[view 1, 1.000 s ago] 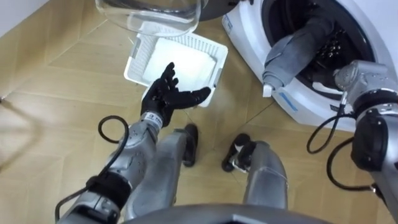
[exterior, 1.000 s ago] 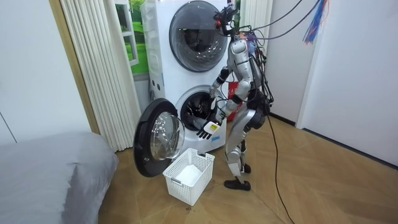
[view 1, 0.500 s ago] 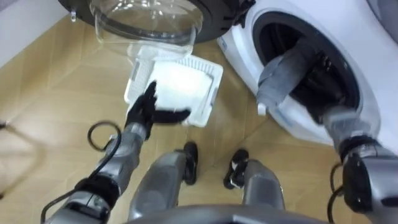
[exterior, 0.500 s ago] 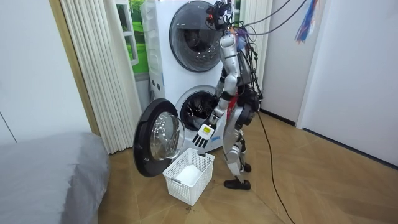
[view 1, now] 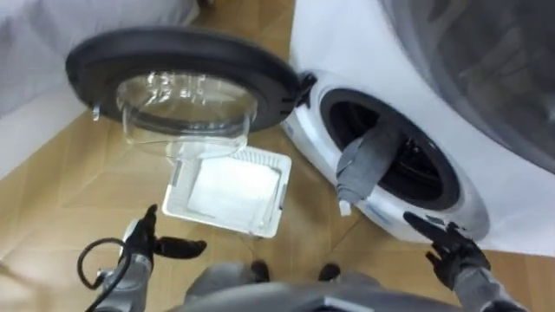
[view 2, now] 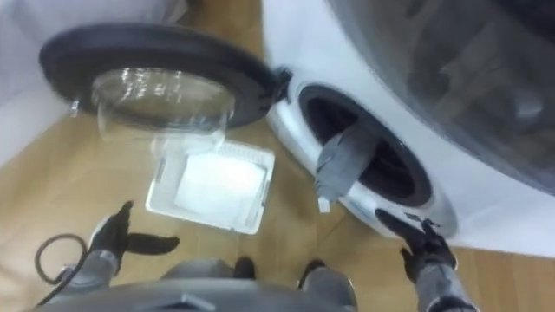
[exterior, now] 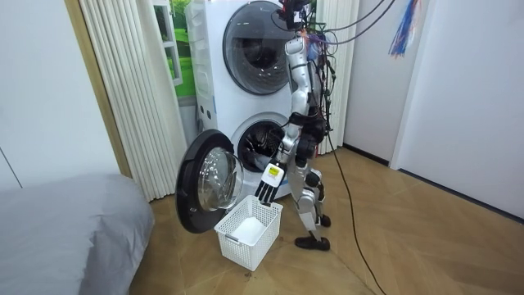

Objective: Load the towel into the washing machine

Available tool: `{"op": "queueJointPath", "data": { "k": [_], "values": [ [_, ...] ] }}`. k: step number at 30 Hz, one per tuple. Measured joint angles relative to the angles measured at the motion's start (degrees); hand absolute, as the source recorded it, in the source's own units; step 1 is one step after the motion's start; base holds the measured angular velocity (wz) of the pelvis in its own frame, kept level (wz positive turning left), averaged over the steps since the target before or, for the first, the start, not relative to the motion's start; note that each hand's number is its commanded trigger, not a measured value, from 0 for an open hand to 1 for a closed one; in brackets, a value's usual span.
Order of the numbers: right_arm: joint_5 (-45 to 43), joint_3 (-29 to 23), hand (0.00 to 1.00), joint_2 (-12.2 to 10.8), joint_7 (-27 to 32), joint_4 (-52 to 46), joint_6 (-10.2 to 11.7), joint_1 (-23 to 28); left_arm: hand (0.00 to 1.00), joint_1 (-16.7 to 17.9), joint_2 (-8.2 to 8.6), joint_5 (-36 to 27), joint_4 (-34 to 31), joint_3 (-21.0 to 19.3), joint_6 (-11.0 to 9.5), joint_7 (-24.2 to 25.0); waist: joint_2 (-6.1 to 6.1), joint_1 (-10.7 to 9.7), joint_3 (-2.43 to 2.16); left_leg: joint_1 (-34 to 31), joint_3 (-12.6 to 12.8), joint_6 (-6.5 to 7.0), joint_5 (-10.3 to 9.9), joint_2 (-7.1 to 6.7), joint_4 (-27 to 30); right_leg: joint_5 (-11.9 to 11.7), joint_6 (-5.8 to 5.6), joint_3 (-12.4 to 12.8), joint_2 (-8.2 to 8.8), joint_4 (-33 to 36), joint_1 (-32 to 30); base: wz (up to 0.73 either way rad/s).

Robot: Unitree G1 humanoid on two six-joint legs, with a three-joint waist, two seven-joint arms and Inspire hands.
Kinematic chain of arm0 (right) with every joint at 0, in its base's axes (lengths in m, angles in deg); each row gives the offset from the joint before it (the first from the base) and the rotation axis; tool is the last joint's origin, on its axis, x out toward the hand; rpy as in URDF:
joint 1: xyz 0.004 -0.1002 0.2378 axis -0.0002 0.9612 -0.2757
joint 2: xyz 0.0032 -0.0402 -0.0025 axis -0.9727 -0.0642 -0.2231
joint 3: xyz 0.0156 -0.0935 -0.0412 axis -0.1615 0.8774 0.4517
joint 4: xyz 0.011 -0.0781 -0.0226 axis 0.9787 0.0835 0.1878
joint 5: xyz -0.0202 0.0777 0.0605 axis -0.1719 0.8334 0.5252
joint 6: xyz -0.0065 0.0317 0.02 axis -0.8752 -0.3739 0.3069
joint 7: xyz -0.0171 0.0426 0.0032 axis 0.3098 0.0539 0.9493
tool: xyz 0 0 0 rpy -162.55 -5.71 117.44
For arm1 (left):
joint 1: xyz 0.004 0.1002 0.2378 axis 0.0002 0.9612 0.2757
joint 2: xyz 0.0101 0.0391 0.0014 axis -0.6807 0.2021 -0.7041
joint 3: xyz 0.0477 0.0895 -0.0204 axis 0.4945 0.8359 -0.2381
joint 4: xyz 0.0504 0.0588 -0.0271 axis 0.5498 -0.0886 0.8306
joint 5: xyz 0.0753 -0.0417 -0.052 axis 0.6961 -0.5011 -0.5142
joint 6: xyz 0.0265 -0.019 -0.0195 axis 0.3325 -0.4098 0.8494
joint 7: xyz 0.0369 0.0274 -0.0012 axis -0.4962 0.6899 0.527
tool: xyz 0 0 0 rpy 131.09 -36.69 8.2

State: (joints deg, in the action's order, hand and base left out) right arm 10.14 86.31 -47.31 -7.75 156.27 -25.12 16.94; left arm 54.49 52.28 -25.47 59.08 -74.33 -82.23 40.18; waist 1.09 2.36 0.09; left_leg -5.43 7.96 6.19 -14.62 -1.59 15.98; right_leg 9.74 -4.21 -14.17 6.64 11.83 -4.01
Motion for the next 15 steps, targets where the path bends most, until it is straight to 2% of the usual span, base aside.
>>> {"op": "queueJointPath", "data": {
  "k": [2, 6, 9, 12, 15],
  "values": [
    [-5.3, 0.0, 0.00, -0.4, -0.2, -0.1, 0.0, 1.2, 0.00, 2.1, 0.00, 0.3, 0.1, -1.4, 0.0, -0.5, -0.12, -0.8, 0.09, 2.2, 0.0, -0.59, 0.4, 0.22, -1.6, 0.0, 0.00, 0.1, -0.37, -0.3, 1.2, -0.25],
    [-13.3, 0.1, 0.00, -1.5, -0.7, 0.1, -0.1, 2.8, 0.00, 3.8, 0.01, 0.4, 1.0, -3.7, 0.2, -0.7, -0.32, -0.8, 0.24, 5.4, 0.0, -1.04, 0.4, 0.74, -3.8, 0.0, 0.00, 0.6, -1.19, -0.9, 3.4, -0.13],
    [-19.1, 0.1, 0.00, -2.4, -0.9, 0.2, -0.1, 3.4, 0.00, 5.5, 0.06, 2.9, 1.3, -6.0, 0.6, -1.0, -0.39, -0.5, 0.22, 6.8, 0.2, -1.58, 0.3, 1.01, -4.5, 0.0, 0.01, 1.5, -1.66, -1.5, 4.3, -0.08],
    [-21.2, -0.1, 0.00, -3.2, -1.7, 1.4, -0.2, 3.7, 0.00, 6.2, 0.57, 6.7, 3.4, -9.0, 2.1, -1.6, -0.49, -0.5, 0.15, 7.3, 0.2, -1.92, 0.1, 0.97, -4.6, 0.0, 0.02, 1.5, -1.76, -2.6, 5.4, 0.03],
    [-22.3, -0.1, 0.00, -3.9, -2.1, 2.5, -1.2, 4.6, 0.00, 7.7, 1.22, 8.4, 4.6, -10.7, 5.0, -2.3, -0.55, -0.5, 0.17, 8.1, 0.3, -2.07, 0.1, 0.95, -5.1, 0.0, 0.02, 1.4, -1.85, -3.2, 6.3, 0.00]
  ]
}}
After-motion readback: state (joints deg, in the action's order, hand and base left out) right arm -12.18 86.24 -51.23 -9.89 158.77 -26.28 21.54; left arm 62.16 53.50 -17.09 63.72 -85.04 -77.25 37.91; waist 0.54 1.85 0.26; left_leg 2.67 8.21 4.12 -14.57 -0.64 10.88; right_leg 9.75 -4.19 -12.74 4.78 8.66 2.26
